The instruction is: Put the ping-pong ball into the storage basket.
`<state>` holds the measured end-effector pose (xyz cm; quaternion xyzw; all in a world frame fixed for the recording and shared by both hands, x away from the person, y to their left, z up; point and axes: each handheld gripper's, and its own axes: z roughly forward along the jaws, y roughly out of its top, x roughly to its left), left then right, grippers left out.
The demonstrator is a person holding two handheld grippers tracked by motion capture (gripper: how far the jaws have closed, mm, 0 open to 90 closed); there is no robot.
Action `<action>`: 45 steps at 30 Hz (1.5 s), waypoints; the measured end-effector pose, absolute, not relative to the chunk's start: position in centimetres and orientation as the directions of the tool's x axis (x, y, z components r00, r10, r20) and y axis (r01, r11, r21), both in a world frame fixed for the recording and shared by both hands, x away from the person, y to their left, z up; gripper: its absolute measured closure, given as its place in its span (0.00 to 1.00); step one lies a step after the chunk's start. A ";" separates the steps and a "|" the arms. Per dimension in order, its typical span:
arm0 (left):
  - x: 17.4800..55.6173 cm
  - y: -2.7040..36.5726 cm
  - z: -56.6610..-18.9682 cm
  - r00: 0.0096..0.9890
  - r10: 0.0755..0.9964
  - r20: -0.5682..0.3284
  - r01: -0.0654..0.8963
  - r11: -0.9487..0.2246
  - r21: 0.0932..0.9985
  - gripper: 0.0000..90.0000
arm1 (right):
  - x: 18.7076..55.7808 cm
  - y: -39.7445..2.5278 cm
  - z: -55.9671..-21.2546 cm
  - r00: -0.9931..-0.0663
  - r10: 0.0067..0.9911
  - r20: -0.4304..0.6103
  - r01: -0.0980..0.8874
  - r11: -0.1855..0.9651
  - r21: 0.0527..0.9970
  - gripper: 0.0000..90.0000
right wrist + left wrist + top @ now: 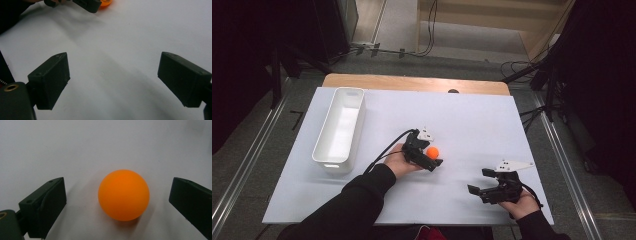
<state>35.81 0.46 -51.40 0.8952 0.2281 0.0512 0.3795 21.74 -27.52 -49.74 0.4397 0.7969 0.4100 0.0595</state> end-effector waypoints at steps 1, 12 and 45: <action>35.8 0.4 -51.5 0.891 0.447 -0.080 0.369 -0.610 0.701 0.02 | 21.7 -27.5 -49.7 -0.603 0.751 0.268 0.657 0.276 0.702 0.10; 35.5 0.2 -51.5 0.884 0.465 -0.046 0.362 -0.620 0.696 0.07 | 21.7 -27.5 -49.7 -0.602 0.751 0.270 0.657 0.274 0.702 0.10; 34.5 0.1 -51.5 0.898 0.439 0.037 0.277 -0.629 0.726 0.56 | 21.7 -27.4 -49.8 -0.614 0.743 0.268 0.654 0.288 0.699 0.10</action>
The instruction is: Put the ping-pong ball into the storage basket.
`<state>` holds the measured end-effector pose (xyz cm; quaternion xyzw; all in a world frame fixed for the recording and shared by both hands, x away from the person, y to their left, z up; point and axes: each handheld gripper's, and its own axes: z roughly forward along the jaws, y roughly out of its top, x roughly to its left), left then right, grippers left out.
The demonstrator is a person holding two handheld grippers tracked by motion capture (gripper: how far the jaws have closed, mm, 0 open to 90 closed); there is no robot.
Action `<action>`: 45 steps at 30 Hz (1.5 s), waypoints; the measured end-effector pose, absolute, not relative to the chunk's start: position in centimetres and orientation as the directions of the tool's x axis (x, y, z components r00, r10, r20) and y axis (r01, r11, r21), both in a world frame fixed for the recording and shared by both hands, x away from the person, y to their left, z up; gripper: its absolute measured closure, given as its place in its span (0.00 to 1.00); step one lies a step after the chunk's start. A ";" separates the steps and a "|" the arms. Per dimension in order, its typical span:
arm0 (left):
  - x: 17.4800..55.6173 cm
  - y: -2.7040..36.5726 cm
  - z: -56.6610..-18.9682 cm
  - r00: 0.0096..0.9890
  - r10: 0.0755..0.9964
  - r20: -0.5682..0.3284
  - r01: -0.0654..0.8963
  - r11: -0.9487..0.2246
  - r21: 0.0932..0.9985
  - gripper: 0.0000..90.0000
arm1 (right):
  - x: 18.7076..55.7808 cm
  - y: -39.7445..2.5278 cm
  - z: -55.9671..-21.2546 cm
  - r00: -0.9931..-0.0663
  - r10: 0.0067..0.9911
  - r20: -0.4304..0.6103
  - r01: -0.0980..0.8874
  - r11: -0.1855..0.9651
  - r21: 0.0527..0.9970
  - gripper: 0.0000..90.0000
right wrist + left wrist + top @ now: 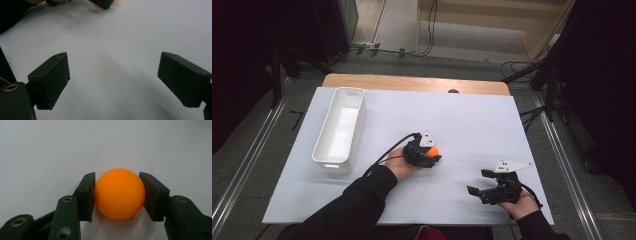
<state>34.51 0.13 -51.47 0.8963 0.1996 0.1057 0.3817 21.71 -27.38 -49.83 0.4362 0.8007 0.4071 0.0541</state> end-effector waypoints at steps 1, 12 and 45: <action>34.5 0.1 -51.5 0.898 0.439 0.038 0.277 -0.629 0.727 0.56 | 21.7 -27.4 -49.8 -0.614 0.742 0.267 0.653 0.289 0.700 0.10; 34.6 0.2 -51.5 0.897 0.442 0.024 0.288 -0.623 0.727 0.56 | 21.7 -27.3 -49.8 -0.612 0.743 0.271 0.657 0.287 0.697 0.10; 34.2 1.7 -49.0 0.895 0.446 -0.031 0.324 -0.600 0.731 0.56 | 21.6 -27.3 -49.8 -0.618 0.739 0.269 0.654 0.293 0.698 0.10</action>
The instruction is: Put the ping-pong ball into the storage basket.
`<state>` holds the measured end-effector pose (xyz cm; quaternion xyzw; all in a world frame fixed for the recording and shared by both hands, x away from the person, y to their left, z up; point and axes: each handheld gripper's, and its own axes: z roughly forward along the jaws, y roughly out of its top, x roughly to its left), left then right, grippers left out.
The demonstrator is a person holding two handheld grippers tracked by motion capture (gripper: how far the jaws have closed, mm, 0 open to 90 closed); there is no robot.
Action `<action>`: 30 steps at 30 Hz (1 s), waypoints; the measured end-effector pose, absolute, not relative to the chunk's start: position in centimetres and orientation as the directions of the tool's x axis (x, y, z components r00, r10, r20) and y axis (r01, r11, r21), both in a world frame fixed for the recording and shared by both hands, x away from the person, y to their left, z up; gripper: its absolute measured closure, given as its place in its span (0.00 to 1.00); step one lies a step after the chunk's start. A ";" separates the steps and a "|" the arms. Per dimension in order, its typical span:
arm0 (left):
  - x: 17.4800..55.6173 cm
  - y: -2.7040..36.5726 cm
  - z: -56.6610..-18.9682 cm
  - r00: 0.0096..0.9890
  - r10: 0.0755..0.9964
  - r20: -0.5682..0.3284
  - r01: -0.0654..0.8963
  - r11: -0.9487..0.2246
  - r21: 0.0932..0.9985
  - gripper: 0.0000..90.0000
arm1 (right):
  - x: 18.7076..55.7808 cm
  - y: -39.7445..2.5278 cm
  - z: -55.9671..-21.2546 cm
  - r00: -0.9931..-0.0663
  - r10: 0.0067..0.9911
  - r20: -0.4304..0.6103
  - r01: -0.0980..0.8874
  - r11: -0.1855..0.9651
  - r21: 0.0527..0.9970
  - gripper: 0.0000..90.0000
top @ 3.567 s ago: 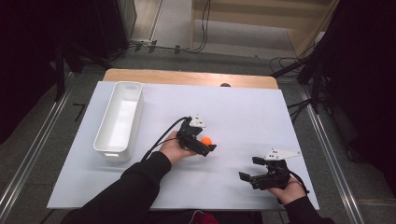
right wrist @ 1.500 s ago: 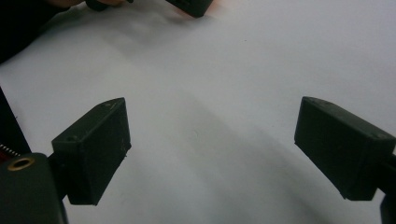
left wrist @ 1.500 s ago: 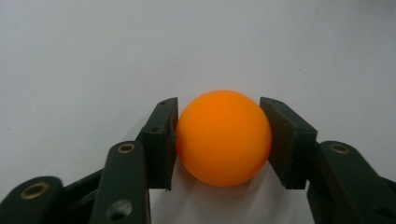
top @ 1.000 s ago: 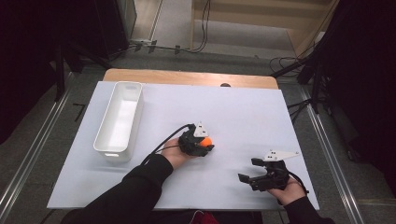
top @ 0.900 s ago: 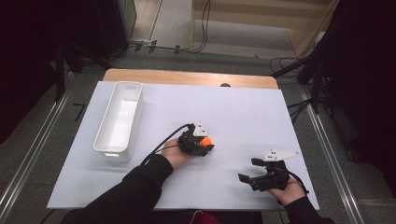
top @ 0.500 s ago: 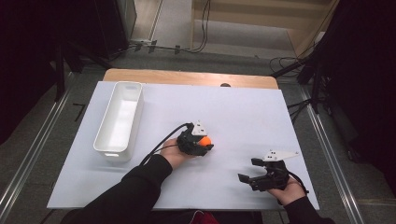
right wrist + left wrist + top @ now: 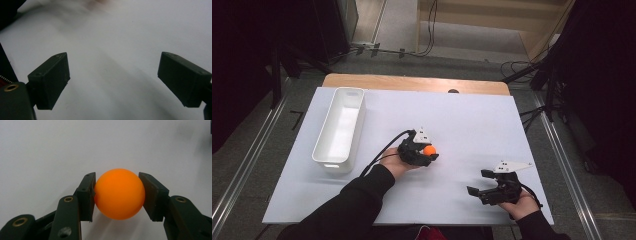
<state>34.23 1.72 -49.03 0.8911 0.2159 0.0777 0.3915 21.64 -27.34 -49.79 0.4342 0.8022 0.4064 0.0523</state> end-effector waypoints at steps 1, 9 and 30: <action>34.2 1.8 -49.0 0.895 0.446 -0.033 0.325 -0.598 0.733 0.56 | 21.6 -27.3 -49.8 -0.618 0.739 0.269 0.654 0.292 0.698 0.10; 33.8 2.3 -48.2 0.895 0.442 -0.055 0.337 -0.591 0.733 0.56 | 21.6 -27.4 -49.8 -0.617 0.740 0.268 0.653 0.291 0.699 0.10; 33.9 3.9 -46.2 0.879 0.467 -0.095 0.382 -0.570 0.727 0.56 | 21.7 -27.4 -49.8 -0.616 0.740 0.268 0.652 0.288 0.701 0.10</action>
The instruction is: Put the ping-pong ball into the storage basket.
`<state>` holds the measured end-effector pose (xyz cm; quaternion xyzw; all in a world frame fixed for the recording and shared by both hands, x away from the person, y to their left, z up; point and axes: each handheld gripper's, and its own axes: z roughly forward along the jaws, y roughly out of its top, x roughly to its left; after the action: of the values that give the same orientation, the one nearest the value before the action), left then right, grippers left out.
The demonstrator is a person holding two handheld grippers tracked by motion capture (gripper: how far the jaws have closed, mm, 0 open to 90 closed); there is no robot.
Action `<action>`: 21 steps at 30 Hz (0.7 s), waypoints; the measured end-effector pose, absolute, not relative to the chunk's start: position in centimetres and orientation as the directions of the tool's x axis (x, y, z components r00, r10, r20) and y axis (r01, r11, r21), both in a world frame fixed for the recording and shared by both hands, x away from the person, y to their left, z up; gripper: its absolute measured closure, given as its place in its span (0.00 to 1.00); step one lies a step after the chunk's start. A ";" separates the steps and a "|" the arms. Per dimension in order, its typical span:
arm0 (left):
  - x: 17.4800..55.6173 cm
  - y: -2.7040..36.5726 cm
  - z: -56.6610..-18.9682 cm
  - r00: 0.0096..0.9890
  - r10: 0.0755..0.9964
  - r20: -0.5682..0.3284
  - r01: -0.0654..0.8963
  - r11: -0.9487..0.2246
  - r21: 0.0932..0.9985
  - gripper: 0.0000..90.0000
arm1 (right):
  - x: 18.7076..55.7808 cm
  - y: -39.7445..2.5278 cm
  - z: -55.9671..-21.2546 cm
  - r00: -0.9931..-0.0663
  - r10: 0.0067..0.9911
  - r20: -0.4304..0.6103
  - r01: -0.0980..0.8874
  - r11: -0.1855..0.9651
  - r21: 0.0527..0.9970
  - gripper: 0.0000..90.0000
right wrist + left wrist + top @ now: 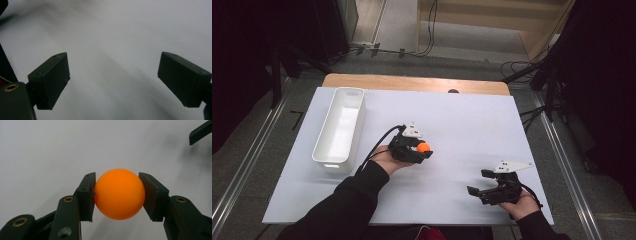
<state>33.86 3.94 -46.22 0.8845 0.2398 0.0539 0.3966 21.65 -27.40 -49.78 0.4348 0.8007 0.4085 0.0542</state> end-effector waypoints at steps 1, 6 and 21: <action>33.8 4.0 -46.2 0.879 0.468 -0.096 0.382 -0.568 0.729 0.56 | 21.7 -27.4 -49.8 -0.616 0.741 0.268 0.652 0.288 0.701 0.10; 33.8 4.2 -45.8 0.879 0.468 -0.094 0.381 -0.570 0.728 0.56 | 21.6 -27.4 -49.8 -0.615 0.741 0.269 0.653 0.286 0.702 0.10; 33.5 5.4 -44.9 0.873 0.480 -0.090 0.386 -0.564 0.730 0.56 | 21.7 -27.4 -49.8 -0.614 0.743 0.265 0.650 0.285 0.705 0.10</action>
<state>33.55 5.39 -44.90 0.8822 0.2454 0.0593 0.3974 21.66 -27.44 -49.78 0.4354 0.7997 0.4095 0.0572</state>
